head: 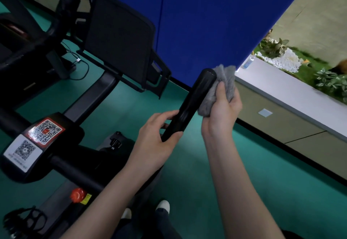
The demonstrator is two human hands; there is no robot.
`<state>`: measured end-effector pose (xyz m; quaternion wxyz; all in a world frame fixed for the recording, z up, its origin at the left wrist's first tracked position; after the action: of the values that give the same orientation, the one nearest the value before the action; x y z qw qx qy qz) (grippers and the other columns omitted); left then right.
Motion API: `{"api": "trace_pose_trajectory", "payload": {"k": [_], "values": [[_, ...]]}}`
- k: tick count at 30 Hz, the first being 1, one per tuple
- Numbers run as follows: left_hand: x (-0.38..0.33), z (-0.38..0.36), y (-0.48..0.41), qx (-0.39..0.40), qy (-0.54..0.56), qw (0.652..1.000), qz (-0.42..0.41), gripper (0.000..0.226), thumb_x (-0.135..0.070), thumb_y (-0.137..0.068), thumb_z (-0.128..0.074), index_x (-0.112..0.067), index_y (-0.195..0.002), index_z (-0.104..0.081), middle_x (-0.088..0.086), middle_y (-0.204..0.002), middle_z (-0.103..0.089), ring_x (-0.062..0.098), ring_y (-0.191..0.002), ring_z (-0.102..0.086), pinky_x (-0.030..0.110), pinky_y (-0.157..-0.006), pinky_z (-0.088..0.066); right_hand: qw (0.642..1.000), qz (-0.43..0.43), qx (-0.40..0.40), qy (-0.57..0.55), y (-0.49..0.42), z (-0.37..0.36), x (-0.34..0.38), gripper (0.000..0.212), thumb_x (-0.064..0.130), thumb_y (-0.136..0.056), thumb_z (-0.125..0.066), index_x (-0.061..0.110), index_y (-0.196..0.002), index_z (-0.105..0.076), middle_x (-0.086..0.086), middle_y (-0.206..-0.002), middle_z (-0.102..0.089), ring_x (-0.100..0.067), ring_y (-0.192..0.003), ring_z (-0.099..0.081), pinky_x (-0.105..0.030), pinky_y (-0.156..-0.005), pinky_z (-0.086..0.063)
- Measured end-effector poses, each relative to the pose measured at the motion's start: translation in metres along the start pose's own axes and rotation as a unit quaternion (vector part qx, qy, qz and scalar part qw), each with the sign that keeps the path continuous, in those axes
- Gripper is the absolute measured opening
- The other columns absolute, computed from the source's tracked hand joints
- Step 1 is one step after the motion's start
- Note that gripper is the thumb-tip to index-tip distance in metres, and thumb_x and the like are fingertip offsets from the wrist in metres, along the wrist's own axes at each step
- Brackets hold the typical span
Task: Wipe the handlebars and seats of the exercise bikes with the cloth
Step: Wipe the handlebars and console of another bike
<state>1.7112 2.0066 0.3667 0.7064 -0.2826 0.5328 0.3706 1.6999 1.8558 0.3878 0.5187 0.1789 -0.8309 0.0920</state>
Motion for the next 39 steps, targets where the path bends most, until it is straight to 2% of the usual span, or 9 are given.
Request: {"api": "trace_pose_trajectory", "payload": {"k": [4,8,12,15,20,25,31,35,39], "values": [[0.001,0.000,0.000,-0.002,0.013,1.000,0.002,0.049,-0.013,-0.081,-0.069,-0.053,-0.103,-0.052,-0.027,-0.107,-0.055,-0.022,-0.094,-0.044,-0.005,-0.073,-0.033,0.966,0.118,0.117,0.199,-0.027,-0.004,0.025,0.017,0.006,-0.095,-0.051,0.020,-0.094,-0.059,0.004,-0.082,-0.062,-0.015,-0.076,-0.060,-0.033,-0.073,-0.049],[0.002,0.000,0.000,-0.003,0.014,1.000,0.003,0.048,-0.013,-0.081,-0.070,-0.051,-0.106,-0.053,-0.026,-0.107,-0.055,-0.021,-0.094,-0.045,-0.005,-0.073,-0.033,0.852,0.205,0.309,0.369,-0.044,-0.001,0.053,0.020,0.009,-0.093,-0.051,0.026,-0.097,-0.060,0.012,-0.069,-0.054,-0.007,-0.053,-0.049,-0.022,-0.052,-0.039],[0.002,0.000,-0.001,-0.003,0.016,1.000,0.004,0.049,-0.012,-0.080,-0.070,-0.051,-0.105,-0.053,-0.026,-0.106,-0.055,-0.021,-0.094,-0.045,-0.005,-0.073,-0.033,0.740,0.290,0.405,0.451,-0.041,-0.006,0.067,0.024,0.007,-0.090,-0.054,0.025,-0.103,-0.064,0.031,-0.090,-0.056,0.001,-0.081,-0.053,-0.017,-0.065,-0.041],[0.002,0.000,-0.001,-0.004,0.015,1.000,0.004,0.049,-0.012,-0.080,-0.070,-0.051,-0.105,-0.053,-0.027,-0.106,-0.055,-0.021,-0.094,-0.045,-0.004,-0.073,-0.034,0.701,0.269,0.437,0.495,-0.047,-0.021,0.071,0.019,0.007,-0.089,-0.054,0.020,-0.098,-0.064,0.026,-0.079,-0.057,0.001,-0.072,-0.051,-0.021,-0.064,-0.041],[0.005,0.000,0.000,0.004,0.019,1.000,0.008,0.047,-0.013,-0.081,-0.070,-0.044,-0.113,-0.055,-0.025,-0.108,-0.054,-0.020,-0.094,-0.045,-0.003,-0.072,-0.035,0.736,0.090,0.438,0.509,-0.072,-0.037,0.078,0.015,0.010,-0.094,-0.053,0.020,-0.085,-0.058,0.015,-0.057,-0.051,0.000,-0.051,-0.044,-0.017,-0.053,-0.033],[0.005,0.000,0.000,0.008,0.011,1.000,0.008,0.045,-0.014,-0.082,-0.069,-0.037,-0.119,-0.057,-0.023,-0.110,-0.054,-0.018,-0.096,-0.044,-0.004,-0.075,-0.033,0.810,0.078,0.420,0.403,-0.071,-0.017,0.068,0.019,0.015,-0.091,-0.053,0.028,-0.080,-0.061,0.017,-0.060,-0.054,0.001,-0.051,-0.047,-0.011,-0.049,-0.036],[0.004,0.000,0.000,0.009,0.007,1.000,0.008,0.044,-0.014,-0.082,-0.069,-0.036,-0.118,-0.057,-0.023,-0.110,-0.053,-0.018,-0.097,-0.043,-0.006,-0.076,-0.030,0.919,-0.109,0.341,0.161,-0.074,0.000,0.041,0.018,0.008,-0.091,-0.052,0.010,-0.105,-0.063,-0.003,-0.091,-0.073,-0.017,-0.084,-0.069,-0.027,-0.073,-0.055],[0.004,0.001,0.000,0.006,0.008,1.000,0.009,0.044,-0.015,-0.081,-0.069,-0.036,-0.118,-0.058,-0.023,-0.109,-0.054,-0.018,-0.096,-0.045,-0.004,-0.075,-0.032,0.921,-0.225,0.315,0.050,-0.069,0.008,0.018,0.021,0.010,-0.093,-0.049,0.009,-0.108,-0.063,-0.007,-0.094,-0.072,-0.021,-0.088,-0.068,-0.034,-0.081,-0.056],[0.003,0.001,-0.001,0.001,0.006,1.000,0.014,0.045,-0.015,-0.080,-0.069,-0.038,-0.116,-0.058,-0.022,-0.109,-0.056,-0.016,-0.096,-0.047,-0.003,-0.074,-0.035,0.912,-0.256,0.319,0.003,-0.062,0.015,-0.001,0.024,0.004,-0.088,-0.051,0.012,-0.100,-0.070,-0.013,-0.102,-0.067,-0.025,-0.090,-0.065,-0.035,-0.077,-0.057]]}}
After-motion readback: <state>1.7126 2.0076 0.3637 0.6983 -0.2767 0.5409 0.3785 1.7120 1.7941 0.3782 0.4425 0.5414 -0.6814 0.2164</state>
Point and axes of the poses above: each hand's wrist, its own y-axis away from the middle knuckle, its own z-axis out of the back of the hand, x = y × z, the point moved 1 cm from there along -y, towards the middle knuckle
